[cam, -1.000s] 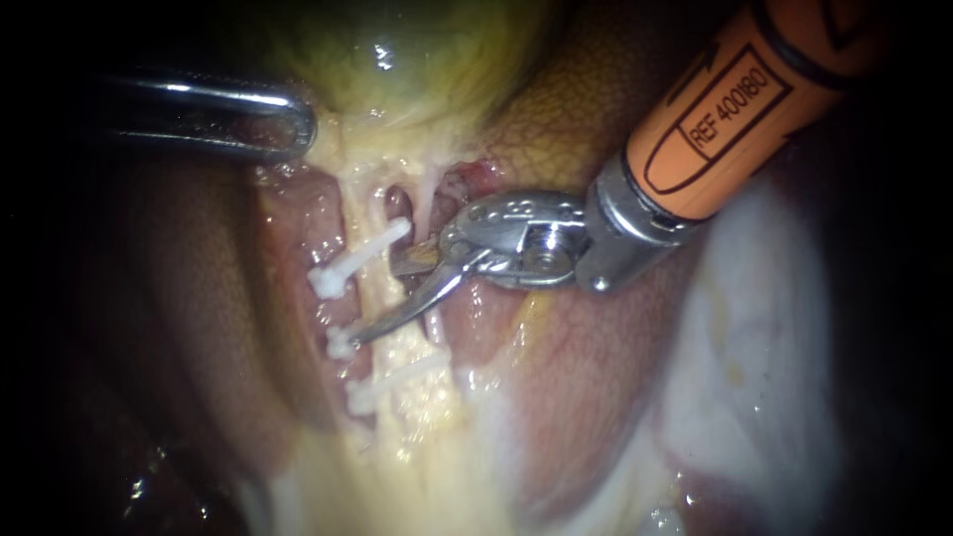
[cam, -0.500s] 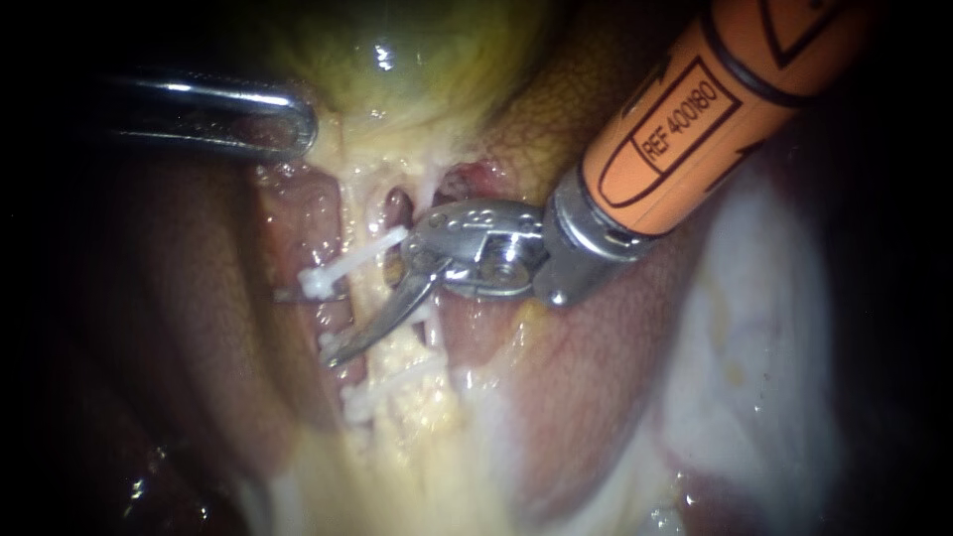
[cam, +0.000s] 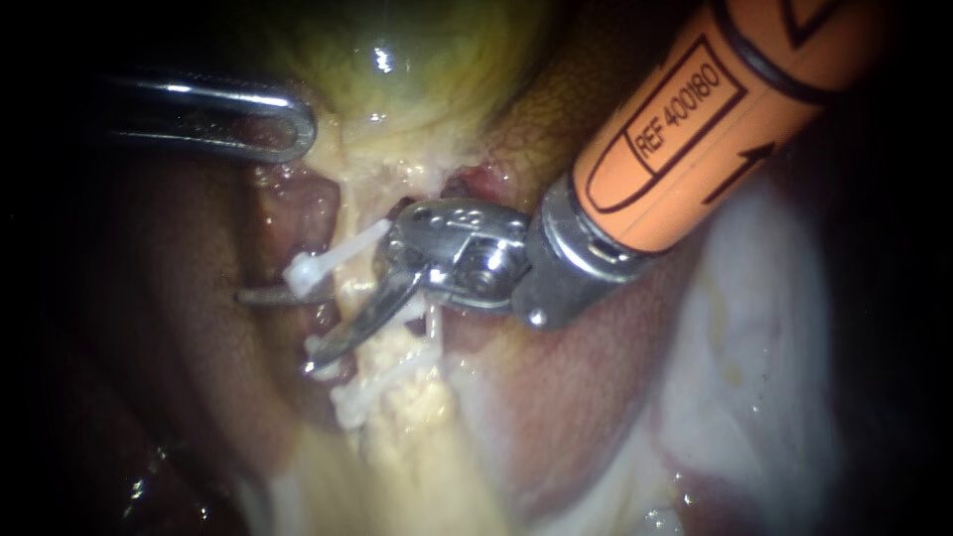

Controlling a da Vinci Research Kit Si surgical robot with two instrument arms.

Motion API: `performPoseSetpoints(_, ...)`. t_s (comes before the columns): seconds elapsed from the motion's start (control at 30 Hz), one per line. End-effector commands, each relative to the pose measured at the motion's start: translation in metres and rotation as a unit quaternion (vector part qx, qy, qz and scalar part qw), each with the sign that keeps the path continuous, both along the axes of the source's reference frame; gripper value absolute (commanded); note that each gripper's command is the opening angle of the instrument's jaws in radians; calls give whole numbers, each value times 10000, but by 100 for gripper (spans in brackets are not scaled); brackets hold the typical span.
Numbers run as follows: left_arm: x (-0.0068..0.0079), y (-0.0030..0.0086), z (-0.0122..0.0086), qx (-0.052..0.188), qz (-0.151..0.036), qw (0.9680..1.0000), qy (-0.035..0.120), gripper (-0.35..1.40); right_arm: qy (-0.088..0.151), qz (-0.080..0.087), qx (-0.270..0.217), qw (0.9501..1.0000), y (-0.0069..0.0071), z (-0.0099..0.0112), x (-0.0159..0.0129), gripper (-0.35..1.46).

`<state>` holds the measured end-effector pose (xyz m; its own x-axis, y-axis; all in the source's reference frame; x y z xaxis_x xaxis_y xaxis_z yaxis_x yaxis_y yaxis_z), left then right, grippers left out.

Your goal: Go to the cutting position left tube

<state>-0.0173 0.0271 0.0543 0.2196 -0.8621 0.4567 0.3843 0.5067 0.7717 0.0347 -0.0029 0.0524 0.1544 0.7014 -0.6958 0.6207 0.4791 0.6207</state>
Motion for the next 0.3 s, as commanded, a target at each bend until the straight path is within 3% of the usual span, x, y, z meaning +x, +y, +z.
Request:
performPoseSetpoints(0.03, 0, 0, 0, -1, 1, 10000, -1, -35, -1, -4, -5, 10000, 0, 1, 0, 99)
performPoseSetpoints(0.3, 0, 0, 0, -1, 1, 10000, -2, -35, -8, -26, 19, 10000, 0, 1, 0, 104)
